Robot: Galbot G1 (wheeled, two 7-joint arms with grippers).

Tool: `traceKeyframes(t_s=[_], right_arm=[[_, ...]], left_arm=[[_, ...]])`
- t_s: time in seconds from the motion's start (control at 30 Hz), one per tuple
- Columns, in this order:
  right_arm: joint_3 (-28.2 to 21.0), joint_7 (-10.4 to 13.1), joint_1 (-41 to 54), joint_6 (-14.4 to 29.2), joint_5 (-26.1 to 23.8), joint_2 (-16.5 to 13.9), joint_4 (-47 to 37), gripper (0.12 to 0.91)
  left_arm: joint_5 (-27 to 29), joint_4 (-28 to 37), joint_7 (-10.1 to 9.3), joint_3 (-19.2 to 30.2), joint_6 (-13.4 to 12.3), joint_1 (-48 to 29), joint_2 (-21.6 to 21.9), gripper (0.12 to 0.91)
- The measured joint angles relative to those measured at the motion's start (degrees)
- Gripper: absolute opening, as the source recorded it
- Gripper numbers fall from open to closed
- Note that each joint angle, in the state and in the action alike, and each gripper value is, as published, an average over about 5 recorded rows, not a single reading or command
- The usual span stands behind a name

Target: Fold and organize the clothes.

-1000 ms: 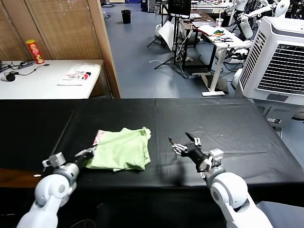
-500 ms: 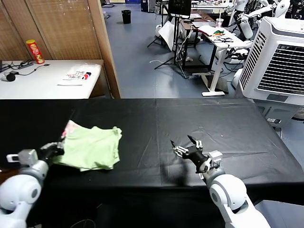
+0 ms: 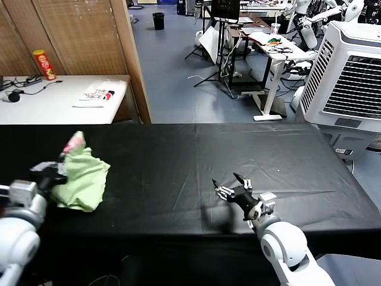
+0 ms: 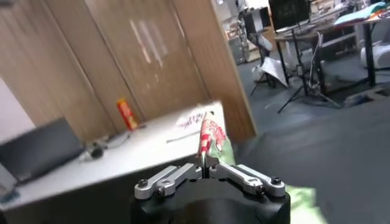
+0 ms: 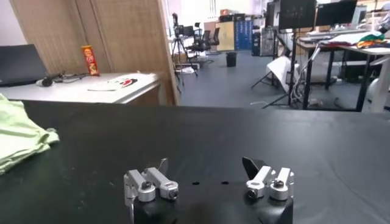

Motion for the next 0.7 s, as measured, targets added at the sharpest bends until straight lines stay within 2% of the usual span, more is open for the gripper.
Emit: traceKeyframes(t_s=[0.1,0.2,0.3,0.4,0.47,0.53,0.7], right_arm=[[0.61,0.00,-0.90,0.00,-0.13,0.24,0.52,0.798],[1.18,-0.06,-1.81,-0.03,-0.13,0.68,1.10,0.798],[1.38,-0.26,-2.68,-0.21,-0.04,0.74,1.66,0.798],[1.38,-0.57,-3.36,-0.83,1.10,0.27,2.29,0.798],[1.23,-0.80,-3.55,-1.38,2.18,-0.18,2.59,0.798],[0.94,-1.07,-3.52,-1.86,2.90,-0.54,2.65,0.798],[-0.02,-1.14,-2.78,-3.18,5.11,-0.94,2.07,0.798]], left_arm=[[-2.36,-2.37,-1.66,6.17,0.28,-1.50,-3.11,0.138],[-2.03,-2.16,-2.33,14.36,-0.23,-4.65,-6.67,0.138],[-1.18,0.17,-2.01,22.40,-1.10,-8.55,-10.71,0.138],[0.49,3.09,-0.32,28.34,-1.56,-11.44,-14.68,0.149],[2.16,4.39,1.51,30.91,-1.60,-12.45,-16.56,0.203],[3.29,5.04,3.23,32.48,-1.89,-12.98,-17.57,0.291],[3.85,5.40,6.85,33.68,-4.32,-13.36,-18.15,0.560]])
